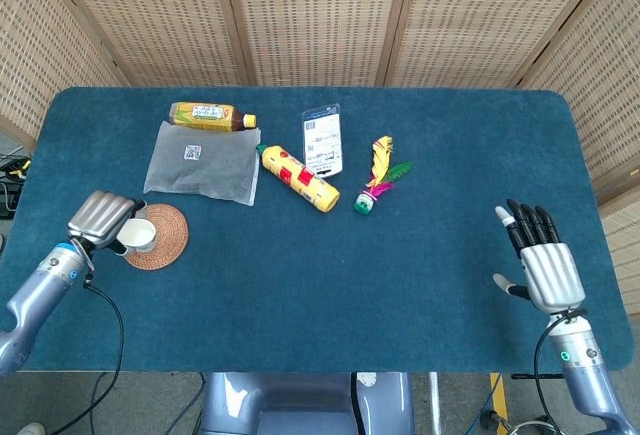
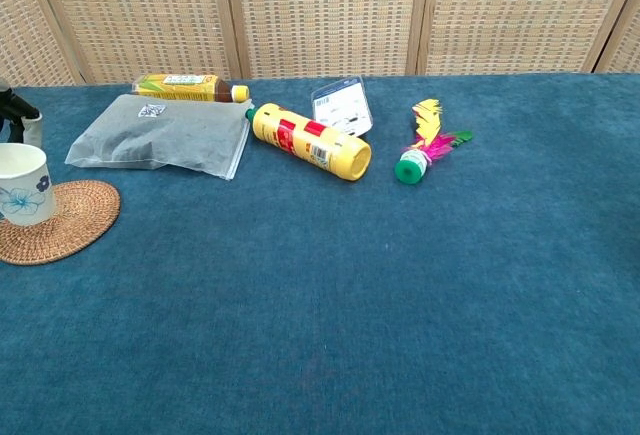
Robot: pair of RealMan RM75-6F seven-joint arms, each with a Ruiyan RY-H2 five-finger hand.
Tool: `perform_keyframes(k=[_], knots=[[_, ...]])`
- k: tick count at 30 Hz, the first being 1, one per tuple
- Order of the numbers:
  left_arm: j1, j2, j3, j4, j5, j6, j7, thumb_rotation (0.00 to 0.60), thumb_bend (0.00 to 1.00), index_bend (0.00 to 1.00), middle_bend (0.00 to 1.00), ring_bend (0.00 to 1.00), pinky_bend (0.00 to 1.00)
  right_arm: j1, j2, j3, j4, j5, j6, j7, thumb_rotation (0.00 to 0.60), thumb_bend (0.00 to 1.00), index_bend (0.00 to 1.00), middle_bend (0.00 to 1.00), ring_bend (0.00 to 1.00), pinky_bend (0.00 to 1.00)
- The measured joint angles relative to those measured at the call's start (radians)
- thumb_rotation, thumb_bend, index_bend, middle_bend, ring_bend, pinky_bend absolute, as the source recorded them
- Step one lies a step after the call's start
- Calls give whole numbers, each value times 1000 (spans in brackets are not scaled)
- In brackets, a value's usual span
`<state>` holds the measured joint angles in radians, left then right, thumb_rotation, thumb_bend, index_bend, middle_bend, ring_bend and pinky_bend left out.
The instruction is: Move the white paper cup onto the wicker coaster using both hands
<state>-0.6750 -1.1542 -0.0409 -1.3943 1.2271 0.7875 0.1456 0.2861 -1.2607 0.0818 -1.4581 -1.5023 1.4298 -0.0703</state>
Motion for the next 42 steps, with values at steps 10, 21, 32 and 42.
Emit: perform_keyframes(k=[10,21,32,42], knots=[[13,-95,-2,155,45,-13,-129,600,16,464,501,498,456,-8,4,7,1,4,1,7,600,0,0,0,0,0],[1,-134,6,208,87,-43,-188,600,0,0,0,0,122,-18,12,13,-3,1,5,17,600,0,0,0,0,0],[93,14,16,88,159,149,-312,600,0,0,0,0,0,-24,22,13,-25,-23,18,28,600,0,0,0,0,0],[324,81,-12,-123,49,499,-231,600,0,0,0,0,0,-36,33,16,-49,-20,28,1,600,0,0,0,0,0]])
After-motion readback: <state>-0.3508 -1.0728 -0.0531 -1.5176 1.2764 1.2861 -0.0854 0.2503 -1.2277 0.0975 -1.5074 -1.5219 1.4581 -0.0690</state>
